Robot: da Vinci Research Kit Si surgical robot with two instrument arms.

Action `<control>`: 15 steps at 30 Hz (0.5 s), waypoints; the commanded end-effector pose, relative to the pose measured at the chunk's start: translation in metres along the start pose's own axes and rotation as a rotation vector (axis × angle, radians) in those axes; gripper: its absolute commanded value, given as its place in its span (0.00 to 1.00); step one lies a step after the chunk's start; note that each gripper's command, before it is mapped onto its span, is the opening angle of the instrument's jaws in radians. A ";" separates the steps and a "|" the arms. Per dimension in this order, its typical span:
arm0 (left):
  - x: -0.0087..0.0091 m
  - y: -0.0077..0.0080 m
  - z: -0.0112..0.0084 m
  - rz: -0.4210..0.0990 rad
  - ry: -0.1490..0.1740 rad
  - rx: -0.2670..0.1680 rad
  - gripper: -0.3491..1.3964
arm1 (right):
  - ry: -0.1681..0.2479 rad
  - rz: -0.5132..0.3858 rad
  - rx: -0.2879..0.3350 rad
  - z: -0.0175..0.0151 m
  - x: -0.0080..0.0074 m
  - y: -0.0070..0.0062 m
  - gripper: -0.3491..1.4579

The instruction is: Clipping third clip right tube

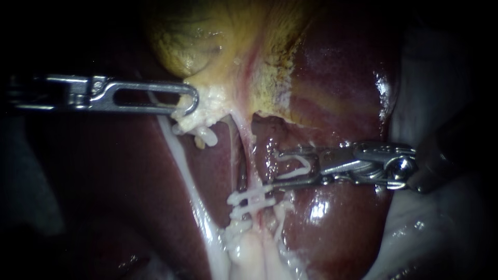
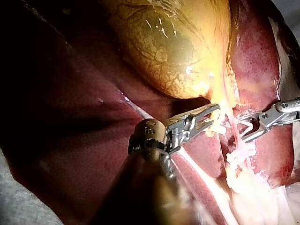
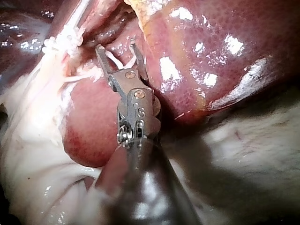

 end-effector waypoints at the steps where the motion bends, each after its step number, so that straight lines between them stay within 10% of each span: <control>1: 0.0000 0.0000 0.0000 -0.001 0.000 0.000 0.00 | 0.000 0.000 -0.001 -0.0001 0.0001 0.0000 0.44; 15: -0.0001 -0.0001 -0.0002 -0.001 0.001 0.001 0.00 | 0.056 0.021 0.033 -0.0013 0.0023 -0.0006 0.44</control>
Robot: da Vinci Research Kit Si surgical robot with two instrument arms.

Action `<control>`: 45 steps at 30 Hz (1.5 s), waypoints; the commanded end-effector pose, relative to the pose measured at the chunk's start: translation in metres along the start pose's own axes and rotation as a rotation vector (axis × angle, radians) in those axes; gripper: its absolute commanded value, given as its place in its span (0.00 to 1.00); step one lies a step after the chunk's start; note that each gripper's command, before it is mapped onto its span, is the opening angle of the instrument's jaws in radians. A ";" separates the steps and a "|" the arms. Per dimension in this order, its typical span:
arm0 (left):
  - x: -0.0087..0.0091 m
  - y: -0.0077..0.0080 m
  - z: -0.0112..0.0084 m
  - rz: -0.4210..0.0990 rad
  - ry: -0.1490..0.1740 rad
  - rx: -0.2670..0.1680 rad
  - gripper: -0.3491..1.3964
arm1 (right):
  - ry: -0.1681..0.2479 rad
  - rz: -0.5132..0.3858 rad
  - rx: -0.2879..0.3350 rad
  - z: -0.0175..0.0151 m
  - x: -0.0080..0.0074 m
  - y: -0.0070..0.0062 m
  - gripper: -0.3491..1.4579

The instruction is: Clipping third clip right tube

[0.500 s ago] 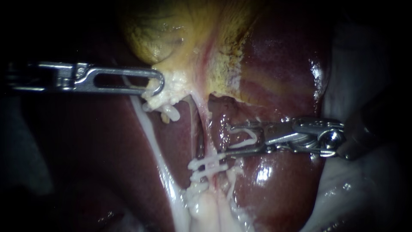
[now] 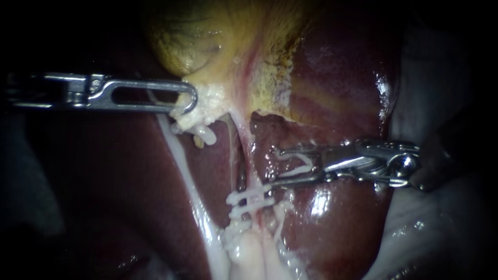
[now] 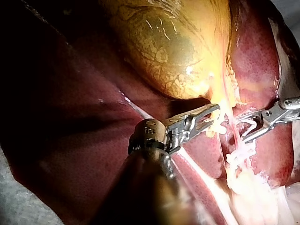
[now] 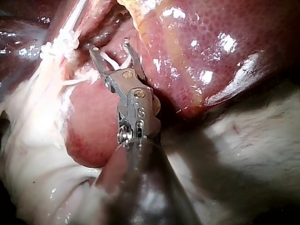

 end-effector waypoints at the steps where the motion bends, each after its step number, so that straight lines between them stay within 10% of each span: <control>1: 0.0000 0.0000 0.0000 0.000 0.000 0.000 0.00 | 0.003 0.007 0.004 0.0000 0.0001 -0.0001 0.44; 45: 0.0001 -0.0001 0.0002 0.000 -0.001 -0.001 0.00 | 0.137 0.130 0.158 0.0034 0.0068 -0.0039 0.44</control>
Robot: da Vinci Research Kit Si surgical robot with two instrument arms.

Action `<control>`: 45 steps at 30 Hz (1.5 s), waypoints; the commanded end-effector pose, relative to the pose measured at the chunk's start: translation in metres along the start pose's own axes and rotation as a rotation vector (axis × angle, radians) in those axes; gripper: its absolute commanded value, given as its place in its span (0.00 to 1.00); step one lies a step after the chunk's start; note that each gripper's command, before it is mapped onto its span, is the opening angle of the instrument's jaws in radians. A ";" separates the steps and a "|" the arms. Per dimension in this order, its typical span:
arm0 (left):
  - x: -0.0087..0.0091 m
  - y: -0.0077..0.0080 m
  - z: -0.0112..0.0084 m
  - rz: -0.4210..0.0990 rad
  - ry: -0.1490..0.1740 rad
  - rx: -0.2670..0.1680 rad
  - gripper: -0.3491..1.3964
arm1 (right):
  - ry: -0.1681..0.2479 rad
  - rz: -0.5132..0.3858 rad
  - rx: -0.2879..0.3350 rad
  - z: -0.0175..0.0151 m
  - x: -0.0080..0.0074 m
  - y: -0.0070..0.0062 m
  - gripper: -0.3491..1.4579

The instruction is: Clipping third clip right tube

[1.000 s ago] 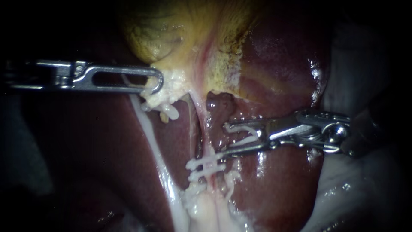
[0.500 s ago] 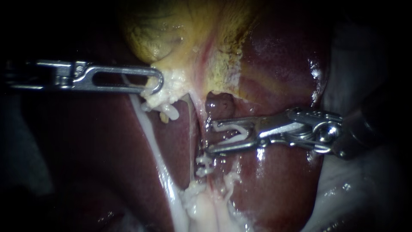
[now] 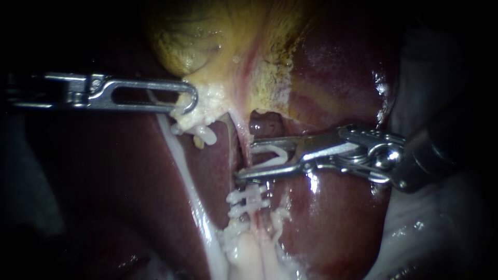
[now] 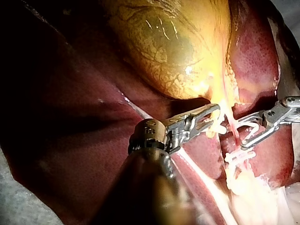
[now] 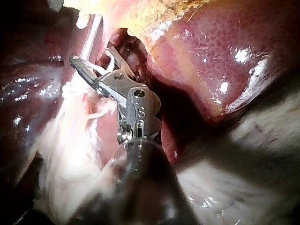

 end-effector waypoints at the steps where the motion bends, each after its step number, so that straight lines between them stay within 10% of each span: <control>1: 0.0000 0.0000 0.0000 0.000 0.000 0.000 0.00 | 0.005 0.010 0.008 0.0004 0.0000 -0.0001 0.44; 25: 0.0000 0.0001 0.0000 0.000 0.000 0.000 0.00 | 0.071 0.043 0.061 0.0017 0.0027 -0.0012 0.41; 30: 0.0000 0.0001 0.0000 0.000 0.000 0.000 0.00 | 0.071 0.171 0.066 0.0010 0.0023 -0.0011 0.00; 45: 0.0000 0.0001 0.0000 0.000 0.000 0.000 0.00 | 0.070 0.143 0.066 0.0011 0.0017 -0.0008 0.00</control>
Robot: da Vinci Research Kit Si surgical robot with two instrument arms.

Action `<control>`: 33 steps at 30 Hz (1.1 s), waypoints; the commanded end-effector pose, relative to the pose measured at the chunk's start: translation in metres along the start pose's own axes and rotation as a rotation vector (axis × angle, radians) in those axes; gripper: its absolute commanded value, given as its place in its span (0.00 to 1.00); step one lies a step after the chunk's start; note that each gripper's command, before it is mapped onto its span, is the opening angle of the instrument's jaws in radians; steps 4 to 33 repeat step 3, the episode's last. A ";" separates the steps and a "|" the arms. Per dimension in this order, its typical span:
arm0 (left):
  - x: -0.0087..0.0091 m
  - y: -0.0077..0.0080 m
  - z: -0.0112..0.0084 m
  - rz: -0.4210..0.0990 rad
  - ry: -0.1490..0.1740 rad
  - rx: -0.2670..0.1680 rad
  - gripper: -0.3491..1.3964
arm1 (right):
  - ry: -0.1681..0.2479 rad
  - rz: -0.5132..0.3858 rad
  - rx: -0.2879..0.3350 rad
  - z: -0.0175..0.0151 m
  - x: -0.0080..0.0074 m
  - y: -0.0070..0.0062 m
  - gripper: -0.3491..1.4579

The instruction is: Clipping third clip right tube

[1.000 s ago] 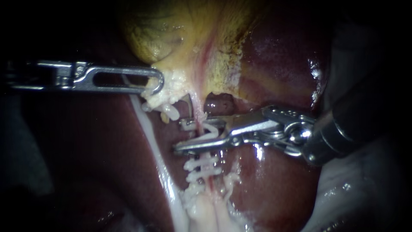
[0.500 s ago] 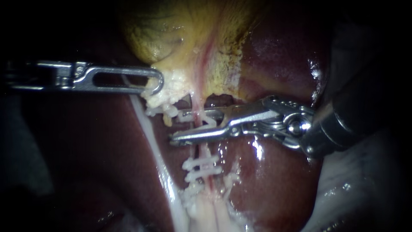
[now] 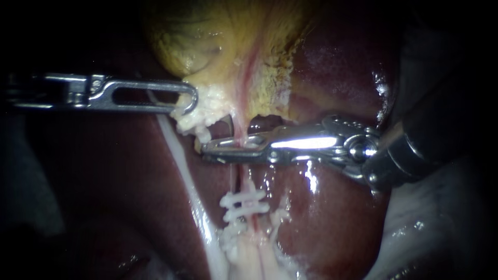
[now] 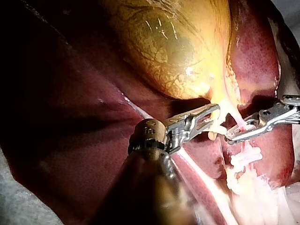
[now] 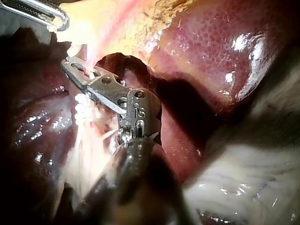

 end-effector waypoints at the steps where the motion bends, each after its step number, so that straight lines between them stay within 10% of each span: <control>1: 0.0000 0.0000 0.0000 0.000 0.000 0.000 0.00 | 0.000 0.000 0.000 0.0000 0.0000 0.0000 0.00; 33: 0.0000 0.0000 0.0000 0.000 0.000 0.001 0.00 | 0.000 0.000 0.000 -0.0001 0.0000 0.0001 0.00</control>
